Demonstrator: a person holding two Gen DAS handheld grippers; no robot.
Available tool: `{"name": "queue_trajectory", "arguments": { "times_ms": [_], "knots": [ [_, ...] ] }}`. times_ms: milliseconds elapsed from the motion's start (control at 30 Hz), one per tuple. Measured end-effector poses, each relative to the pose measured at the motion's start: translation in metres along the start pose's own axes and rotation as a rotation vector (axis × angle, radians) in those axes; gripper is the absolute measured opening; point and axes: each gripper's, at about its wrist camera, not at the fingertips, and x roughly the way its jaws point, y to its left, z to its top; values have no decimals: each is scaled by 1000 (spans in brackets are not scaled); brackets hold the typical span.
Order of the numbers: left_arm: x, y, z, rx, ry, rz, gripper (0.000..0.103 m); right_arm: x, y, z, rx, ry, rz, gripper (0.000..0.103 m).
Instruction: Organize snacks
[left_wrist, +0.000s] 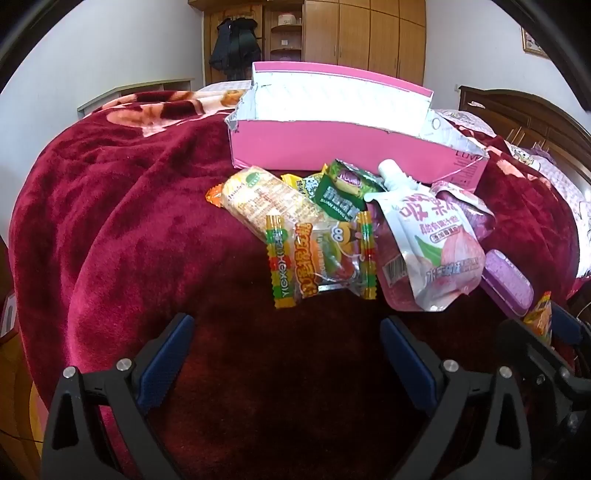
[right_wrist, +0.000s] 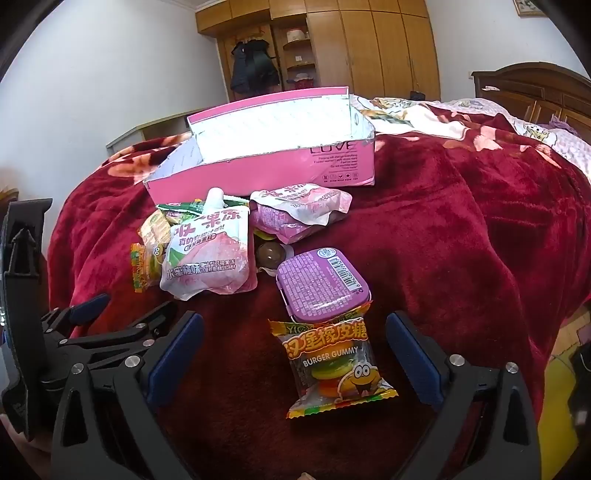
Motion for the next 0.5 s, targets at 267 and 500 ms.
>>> {"name": "queue_trajectory", "arguments": {
  "times_ms": [267, 500],
  "knots": [
    [0, 1, 3, 8, -7, 10, 101, 0, -1, 0, 4, 2, 1, 101],
    [-7, 0, 2, 11, -8, 11, 101, -1, -1, 1, 6, -1, 2, 101]
  ]
}}
